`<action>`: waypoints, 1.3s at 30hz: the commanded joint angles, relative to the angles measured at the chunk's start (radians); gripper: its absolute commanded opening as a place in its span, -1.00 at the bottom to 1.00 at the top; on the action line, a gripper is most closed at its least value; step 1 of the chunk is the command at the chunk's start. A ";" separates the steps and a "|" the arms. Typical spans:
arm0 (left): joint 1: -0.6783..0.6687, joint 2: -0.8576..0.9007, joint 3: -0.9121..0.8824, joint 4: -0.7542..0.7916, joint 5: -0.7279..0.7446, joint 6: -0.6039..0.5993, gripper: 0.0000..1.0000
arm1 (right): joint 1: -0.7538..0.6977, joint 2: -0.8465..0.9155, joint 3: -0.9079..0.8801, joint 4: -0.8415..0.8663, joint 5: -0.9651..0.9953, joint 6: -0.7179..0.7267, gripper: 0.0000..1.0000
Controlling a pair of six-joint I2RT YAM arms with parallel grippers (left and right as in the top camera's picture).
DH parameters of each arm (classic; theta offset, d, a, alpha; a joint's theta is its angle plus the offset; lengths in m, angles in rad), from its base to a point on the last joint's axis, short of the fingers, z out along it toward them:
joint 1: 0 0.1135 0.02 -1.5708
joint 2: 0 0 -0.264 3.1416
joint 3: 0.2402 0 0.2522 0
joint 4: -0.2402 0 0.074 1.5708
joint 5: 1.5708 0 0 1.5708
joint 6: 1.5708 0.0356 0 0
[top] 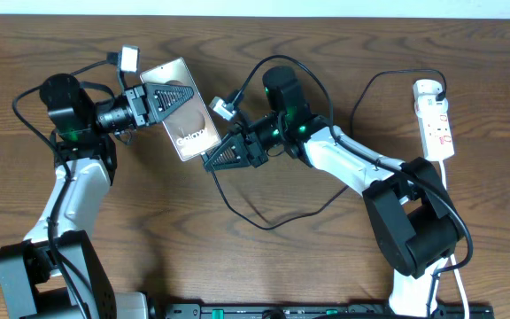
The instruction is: Plug charger to phone and switch on socket
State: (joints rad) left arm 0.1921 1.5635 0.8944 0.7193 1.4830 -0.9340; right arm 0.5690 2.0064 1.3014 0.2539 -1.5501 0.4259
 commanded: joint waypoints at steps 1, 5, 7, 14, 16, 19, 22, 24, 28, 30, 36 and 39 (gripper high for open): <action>-0.022 -0.001 0.003 0.000 0.089 0.047 -0.85 | -0.025 -0.019 0.025 0.077 0.022 0.082 -0.97; -0.022 -0.001 0.003 0.000 0.089 0.047 -0.85 | -0.025 -0.019 0.025 0.102 0.022 0.101 -0.97; -0.022 -0.001 0.003 0.000 0.089 0.047 -0.86 | -0.025 -0.019 0.025 0.102 0.022 0.101 -0.97; -0.034 -0.001 0.003 0.000 0.089 0.048 -0.85 | -0.025 -0.019 0.025 0.102 0.033 0.101 -0.97; -0.048 -0.001 0.003 0.000 0.089 0.059 -0.86 | -0.026 -0.019 0.025 0.103 0.034 0.101 -0.97; -0.066 -0.001 0.003 0.000 0.089 0.080 -0.86 | -0.027 -0.019 0.025 0.102 0.033 0.103 -0.97; -0.076 -0.001 0.003 0.000 0.089 0.089 -0.85 | -0.032 -0.019 0.025 0.103 0.033 0.113 -0.97; -0.076 -0.001 0.003 0.000 0.089 0.088 -0.85 | -0.039 -0.019 0.025 0.103 0.033 0.113 -0.97; -0.076 -0.001 0.003 0.000 0.089 0.088 -0.86 | -0.051 -0.019 0.025 0.103 0.033 0.113 -0.97; -0.076 -0.001 0.003 0.000 0.089 0.088 -0.86 | -0.053 -0.019 0.025 0.103 0.033 0.113 -0.97; -0.076 -0.001 0.003 0.000 0.089 0.089 -0.86 | -0.053 -0.019 0.025 0.103 0.033 0.113 -0.97; -0.076 -0.001 0.003 0.000 0.089 0.088 -0.85 | -0.053 -0.019 0.025 0.103 0.033 0.113 -0.97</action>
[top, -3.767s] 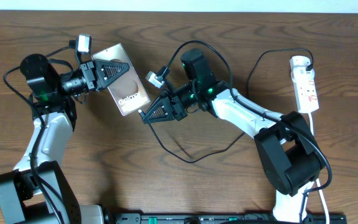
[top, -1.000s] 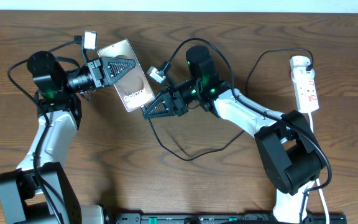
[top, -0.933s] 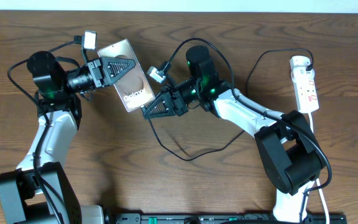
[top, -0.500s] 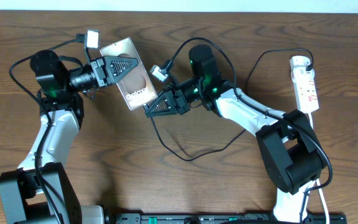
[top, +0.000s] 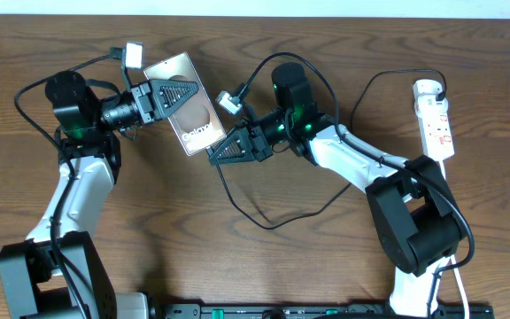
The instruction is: Plug charger to phone and switch on socket
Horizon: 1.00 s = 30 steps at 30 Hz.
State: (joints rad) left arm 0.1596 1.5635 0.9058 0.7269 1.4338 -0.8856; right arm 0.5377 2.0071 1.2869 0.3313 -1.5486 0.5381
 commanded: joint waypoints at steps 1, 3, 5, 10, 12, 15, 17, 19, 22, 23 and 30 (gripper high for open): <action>-0.043 -0.001 -0.008 -0.008 0.138 0.040 -0.86 | -0.022 -0.019 0.040 0.025 0.031 0.000 -0.97; -0.043 -0.001 -0.008 -0.008 0.138 0.040 -0.85 | -0.022 -0.019 0.040 0.025 0.031 0.000 -0.97; -0.043 -0.001 -0.008 -0.008 0.138 0.040 -0.86 | -0.022 -0.019 0.040 0.025 0.031 0.000 -0.97; -0.043 -0.001 -0.008 -0.007 0.137 0.040 -0.86 | -0.022 -0.019 0.040 0.025 0.031 0.000 -0.52; -0.043 -0.001 -0.008 -0.007 0.137 0.040 -0.86 | -0.022 -0.019 0.040 0.025 0.031 0.000 -0.10; -0.042 -0.001 -0.008 -0.007 0.137 0.040 -0.86 | -0.022 -0.019 0.040 0.025 0.031 0.000 0.63; -0.038 -0.001 -0.008 -0.006 0.136 0.040 -0.86 | -0.022 -0.019 0.040 0.025 0.029 0.000 0.98; -0.030 -0.001 -0.008 -0.007 0.137 0.040 -0.86 | -0.022 -0.019 0.040 0.025 0.026 0.000 0.99; -0.011 -0.001 -0.008 -0.008 0.137 0.039 -0.85 | -0.022 -0.019 0.040 0.025 0.026 0.000 0.99; -0.004 -0.001 -0.008 -0.008 0.137 0.039 -0.86 | -0.022 -0.019 0.040 0.025 0.026 0.000 0.99; 0.060 -0.001 -0.008 -0.014 0.137 0.039 -0.85 | -0.022 -0.019 0.040 0.025 0.026 0.000 0.99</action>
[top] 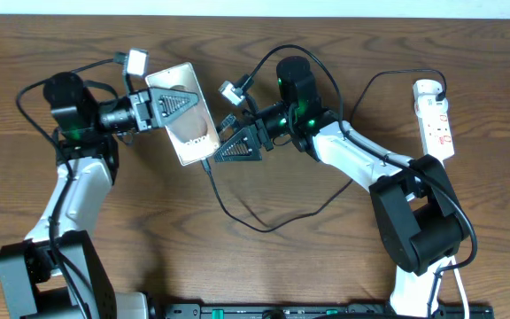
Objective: Plug charger to phone and switch on socket
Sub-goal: 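Open the right gripper and release the plugged-in connector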
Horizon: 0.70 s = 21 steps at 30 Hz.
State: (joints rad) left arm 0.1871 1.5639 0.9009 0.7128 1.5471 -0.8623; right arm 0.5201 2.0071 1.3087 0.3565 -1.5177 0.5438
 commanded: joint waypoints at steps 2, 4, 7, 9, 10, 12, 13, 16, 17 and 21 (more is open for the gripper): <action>0.062 -0.001 -0.003 -0.018 0.022 0.016 -0.86 | -0.005 -0.019 0.018 0.000 -0.005 -0.005 0.99; 0.092 -0.001 -0.003 -0.051 0.016 0.015 -0.85 | -0.009 -0.019 0.018 0.000 -0.003 0.002 0.99; 0.146 -0.001 -0.003 -0.131 0.011 0.016 -0.86 | -0.023 -0.019 0.018 0.000 0.002 0.029 0.99; 0.177 -0.001 -0.003 -0.167 0.012 0.016 -0.86 | -0.038 -0.019 0.018 -0.002 0.020 0.054 0.99; 0.190 -0.001 -0.003 -0.185 0.012 0.016 -0.86 | -0.047 -0.019 0.018 -0.001 0.032 0.072 0.98; 0.207 -0.001 -0.003 -0.209 0.013 0.016 -0.86 | -0.066 -0.019 0.018 -0.002 0.046 0.085 0.99; 0.211 -0.001 -0.003 -0.213 0.014 0.016 -0.86 | -0.074 -0.019 0.018 -0.002 0.051 0.095 0.98; 0.211 -0.001 -0.006 -0.212 0.016 0.017 -0.86 | -0.107 -0.019 0.018 -0.032 0.080 0.107 0.98; 0.211 -0.001 -0.009 -0.212 0.016 0.019 -0.86 | -0.117 -0.019 0.018 -0.049 0.089 0.106 0.99; 0.211 -0.001 -0.023 -0.212 0.015 0.024 -0.86 | -0.157 -0.019 0.018 -0.152 0.134 0.084 0.99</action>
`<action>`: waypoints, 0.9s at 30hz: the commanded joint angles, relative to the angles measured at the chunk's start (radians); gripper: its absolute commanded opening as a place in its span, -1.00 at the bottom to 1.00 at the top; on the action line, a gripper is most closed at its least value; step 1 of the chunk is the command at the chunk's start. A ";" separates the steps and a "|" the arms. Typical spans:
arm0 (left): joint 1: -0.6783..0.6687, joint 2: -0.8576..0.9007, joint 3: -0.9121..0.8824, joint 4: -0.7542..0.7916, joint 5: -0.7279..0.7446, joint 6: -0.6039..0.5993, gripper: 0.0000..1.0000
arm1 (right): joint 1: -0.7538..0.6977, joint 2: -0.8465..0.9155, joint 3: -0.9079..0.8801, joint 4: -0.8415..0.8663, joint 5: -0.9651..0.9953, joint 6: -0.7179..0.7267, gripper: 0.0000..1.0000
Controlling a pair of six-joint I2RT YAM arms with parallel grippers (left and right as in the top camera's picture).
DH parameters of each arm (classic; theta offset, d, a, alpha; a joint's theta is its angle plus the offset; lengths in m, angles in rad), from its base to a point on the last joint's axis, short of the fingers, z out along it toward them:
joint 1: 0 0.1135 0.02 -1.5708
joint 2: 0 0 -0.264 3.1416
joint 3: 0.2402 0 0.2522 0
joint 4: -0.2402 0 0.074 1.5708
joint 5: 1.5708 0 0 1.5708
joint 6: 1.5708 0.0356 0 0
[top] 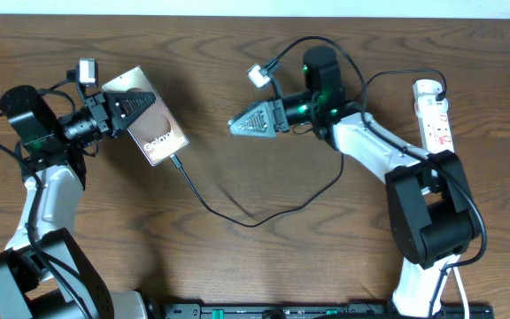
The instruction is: Plug charger to phone and switch on socket
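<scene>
A gold-backed Galaxy phone (153,133) is held off the table at the left, with my left gripper (124,106) shut on its upper end. The black charger cable (255,221) is plugged into the phone's lower end (176,160). It sags across the table and runs up toward the right arm. My right gripper (235,125) hovers well to the right of the phone, open, with nothing in it. The white power strip (435,120) lies at the far right edge. Its switch state is too small to read.
The cable loops over the middle of the wooden table (104,248) and passes near the right arm (370,151). A small white tag (256,75) sticks up by the right wrist, and another white tag (86,70) by the left wrist.
The right gripper has let go of the plug and now sits farther right and higher. The plug stays in the phone. The left arm has carried the phone leftward.
At first the left gripper held the phone while the right gripper held the plug just below its lower end. The two were then closer together, then the plug met the phone's port. Now the cable hangs from the phone and the right gripper is away.
</scene>
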State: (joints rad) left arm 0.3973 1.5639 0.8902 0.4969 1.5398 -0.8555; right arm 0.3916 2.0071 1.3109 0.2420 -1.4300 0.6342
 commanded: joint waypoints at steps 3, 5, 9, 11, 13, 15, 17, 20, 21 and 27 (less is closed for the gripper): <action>0.001 -0.001 -0.023 0.004 0.023 0.025 -0.86 | -0.056 -0.019 0.016 -0.151 0.103 -0.050 0.99; 0.001 -0.001 -0.033 0.004 0.023 0.029 -0.86 | -0.069 -0.021 0.016 -0.241 0.164 -0.075 0.98; 0.001 -0.001 -0.058 0.005 0.023 0.045 -0.86 | -0.085 -0.057 0.016 -0.494 0.351 -0.202 0.99; 0.001 -0.001 -0.073 0.004 0.022 0.064 -0.86 | -0.087 -0.093 0.016 -0.598 0.435 -0.254 0.99; 0.000 -0.001 -0.089 0.004 0.018 0.074 -0.86 | -0.089 -0.150 0.016 -0.700 0.532 -0.294 0.99; -0.002 -0.001 -0.104 0.004 0.008 0.081 -0.86 | -0.090 -0.209 0.016 -0.780 0.625 -0.315 0.98; -0.002 -0.001 -0.126 0.004 -0.015 0.089 -0.86 | -0.089 -0.285 0.016 -0.863 0.741 -0.318 0.98; -0.002 -0.001 -0.171 -0.024 -0.066 0.121 -0.86 | -0.089 -0.394 0.016 -0.958 0.880 -0.318 0.99; -0.003 -0.001 -0.182 -0.053 -0.086 0.146 -0.86 | -0.089 -0.425 0.016 -0.981 0.917 -0.318 0.98; -0.047 -0.001 -0.221 -0.479 -0.484 0.370 -0.85 | -0.089 -0.589 0.016 -1.096 1.094 -0.317 0.99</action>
State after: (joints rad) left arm 0.3798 1.5639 0.6758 0.1326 1.3075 -0.6403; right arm 0.3088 1.4654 1.3159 -0.8307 -0.4885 0.3378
